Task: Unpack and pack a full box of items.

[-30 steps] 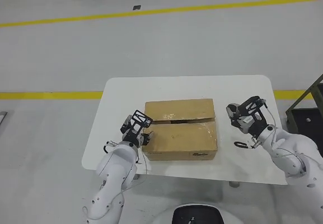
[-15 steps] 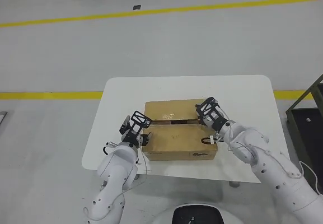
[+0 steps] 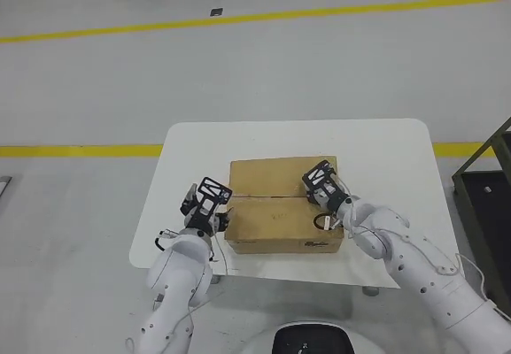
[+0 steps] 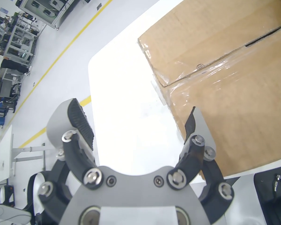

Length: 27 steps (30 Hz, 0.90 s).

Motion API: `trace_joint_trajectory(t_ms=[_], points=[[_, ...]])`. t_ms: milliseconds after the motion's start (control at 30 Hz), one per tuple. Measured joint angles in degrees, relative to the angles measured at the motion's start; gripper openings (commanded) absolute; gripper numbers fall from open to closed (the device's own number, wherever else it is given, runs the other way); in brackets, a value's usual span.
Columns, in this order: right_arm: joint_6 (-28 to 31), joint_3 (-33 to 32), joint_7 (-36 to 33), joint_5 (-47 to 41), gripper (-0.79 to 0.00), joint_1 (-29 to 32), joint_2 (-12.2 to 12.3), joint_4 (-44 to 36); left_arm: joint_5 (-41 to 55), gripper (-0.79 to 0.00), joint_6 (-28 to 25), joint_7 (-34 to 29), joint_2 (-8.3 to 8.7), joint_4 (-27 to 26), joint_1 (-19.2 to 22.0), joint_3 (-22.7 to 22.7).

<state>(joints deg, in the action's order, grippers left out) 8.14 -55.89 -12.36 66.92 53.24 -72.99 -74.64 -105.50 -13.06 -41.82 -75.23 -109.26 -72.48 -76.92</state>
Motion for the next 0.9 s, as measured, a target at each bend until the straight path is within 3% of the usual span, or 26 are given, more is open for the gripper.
trace_joint_trajectory(t_ms=[133, 400, 700, 900], points=[[0.4, -0.6, -0.3, -0.1, -0.785, 0.2, -0.1, -0.8, -3.0, 0.000, 1.7, 0.8, 0.32, -1.5, -1.4, -2.3], [1.2, -1.2, -0.9, 0.1, -0.785, 0.8, -0.2, -1.1, -12.7, 0.000, 1.2, 8.3, 0.89, 3.3, -2.7, -1.7], [1.4, -1.9, -1.1, -0.2, -0.785, 0.9, -0.5, -0.5, -12.3, 0.000, 1.2, 8.3, 0.89, 3.5, -2.9, -1.7], [1.8, -2.2, -1.4, -0.1, -0.785, 1.3, -0.6, -0.9, -9.6, 0.000, 2.3, 10.3, 0.67, 8.6, -2.3, -1.9]])
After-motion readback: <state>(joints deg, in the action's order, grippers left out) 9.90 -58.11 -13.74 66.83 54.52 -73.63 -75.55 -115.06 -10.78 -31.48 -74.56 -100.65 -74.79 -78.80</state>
